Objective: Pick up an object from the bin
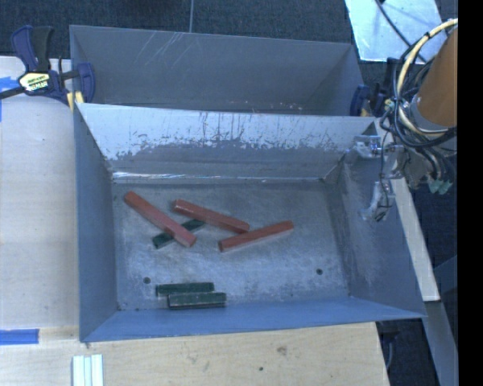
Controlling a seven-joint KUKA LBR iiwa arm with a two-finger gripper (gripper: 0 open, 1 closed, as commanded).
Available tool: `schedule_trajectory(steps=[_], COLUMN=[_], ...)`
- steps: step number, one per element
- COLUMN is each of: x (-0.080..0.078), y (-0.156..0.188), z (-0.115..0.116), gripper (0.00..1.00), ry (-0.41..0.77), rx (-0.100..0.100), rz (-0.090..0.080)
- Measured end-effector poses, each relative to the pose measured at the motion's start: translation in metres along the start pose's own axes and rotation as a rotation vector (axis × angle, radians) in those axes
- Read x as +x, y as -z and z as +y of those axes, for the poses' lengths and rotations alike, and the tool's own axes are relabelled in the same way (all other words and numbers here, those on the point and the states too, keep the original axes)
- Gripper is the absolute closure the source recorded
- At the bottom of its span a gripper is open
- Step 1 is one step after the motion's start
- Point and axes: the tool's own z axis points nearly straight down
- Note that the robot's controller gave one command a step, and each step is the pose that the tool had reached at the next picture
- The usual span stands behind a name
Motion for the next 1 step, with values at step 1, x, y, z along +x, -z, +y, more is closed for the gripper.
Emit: schedule_trajectory(steps=[1], x=[0.0113], y=[-0.1072], z=[0.0929], gripper=[0.0], ry=[0.137], rx=[-0.005], rz=[0.008])
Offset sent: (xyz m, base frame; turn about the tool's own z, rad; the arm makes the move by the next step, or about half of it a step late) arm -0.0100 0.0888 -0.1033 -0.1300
